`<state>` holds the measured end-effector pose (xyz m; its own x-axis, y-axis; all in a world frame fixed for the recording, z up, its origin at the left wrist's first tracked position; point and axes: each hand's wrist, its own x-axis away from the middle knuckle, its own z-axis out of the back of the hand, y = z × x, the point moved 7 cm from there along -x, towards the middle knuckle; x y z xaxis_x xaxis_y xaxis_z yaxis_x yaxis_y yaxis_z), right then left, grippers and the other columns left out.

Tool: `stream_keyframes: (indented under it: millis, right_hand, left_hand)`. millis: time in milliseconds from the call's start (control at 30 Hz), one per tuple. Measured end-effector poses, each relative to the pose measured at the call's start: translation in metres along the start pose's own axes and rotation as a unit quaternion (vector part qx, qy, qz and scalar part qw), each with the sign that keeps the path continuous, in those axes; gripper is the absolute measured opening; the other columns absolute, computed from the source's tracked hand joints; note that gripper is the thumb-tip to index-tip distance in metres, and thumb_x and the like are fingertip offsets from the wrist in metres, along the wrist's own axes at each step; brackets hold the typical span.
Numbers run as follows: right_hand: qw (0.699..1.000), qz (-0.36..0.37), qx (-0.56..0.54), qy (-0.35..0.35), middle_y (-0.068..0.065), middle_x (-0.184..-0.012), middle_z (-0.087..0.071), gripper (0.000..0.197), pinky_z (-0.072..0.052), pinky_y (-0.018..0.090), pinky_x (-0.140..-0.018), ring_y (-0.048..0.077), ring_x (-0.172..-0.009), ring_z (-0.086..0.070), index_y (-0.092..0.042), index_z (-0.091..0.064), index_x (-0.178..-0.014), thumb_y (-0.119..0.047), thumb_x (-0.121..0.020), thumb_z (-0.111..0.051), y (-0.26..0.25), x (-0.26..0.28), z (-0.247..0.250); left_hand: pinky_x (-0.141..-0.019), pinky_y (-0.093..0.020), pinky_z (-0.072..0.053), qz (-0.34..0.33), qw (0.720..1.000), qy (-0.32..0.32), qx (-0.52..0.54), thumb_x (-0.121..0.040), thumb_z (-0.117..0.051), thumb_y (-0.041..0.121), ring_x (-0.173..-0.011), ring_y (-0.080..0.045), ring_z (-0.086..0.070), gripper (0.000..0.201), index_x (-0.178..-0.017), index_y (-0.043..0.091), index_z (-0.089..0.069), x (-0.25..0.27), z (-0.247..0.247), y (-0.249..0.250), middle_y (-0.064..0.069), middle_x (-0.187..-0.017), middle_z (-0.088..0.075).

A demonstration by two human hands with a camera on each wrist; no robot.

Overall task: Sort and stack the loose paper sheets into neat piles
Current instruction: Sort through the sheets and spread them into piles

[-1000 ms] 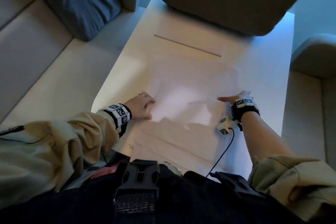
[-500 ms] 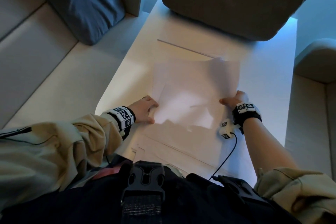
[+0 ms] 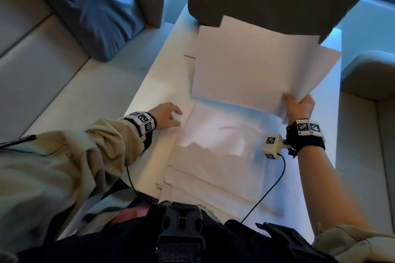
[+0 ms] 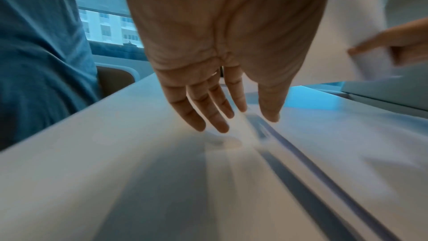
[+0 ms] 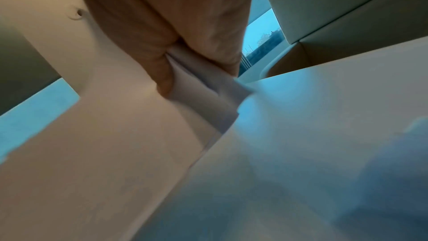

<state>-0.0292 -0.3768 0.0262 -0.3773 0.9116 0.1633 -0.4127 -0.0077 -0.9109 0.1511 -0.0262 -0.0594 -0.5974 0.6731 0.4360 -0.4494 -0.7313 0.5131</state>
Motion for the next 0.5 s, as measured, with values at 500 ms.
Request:
stream_keyframes:
  millis: [500]
  right_hand:
    - [0.997,-0.057,0.038,0.036,0.011,-0.105,-0.064,0.046,-0.053,0.039,-0.077,0.026,-0.089,-0.061,-0.012,-0.056,-0.117,-0.014,-0.075,-0.073,0.028,-0.019,-0.010]
  left_hand:
    - [-0.102,-0.031,-0.031,0.113,0.972,0.200,0.049,-0.091,-0.057,0.028,-0.125,-0.031,-0.045,0.040,-0.123,0.004,-0.057,-0.168,0.117,-0.015,-0.017,-0.132,-0.053]
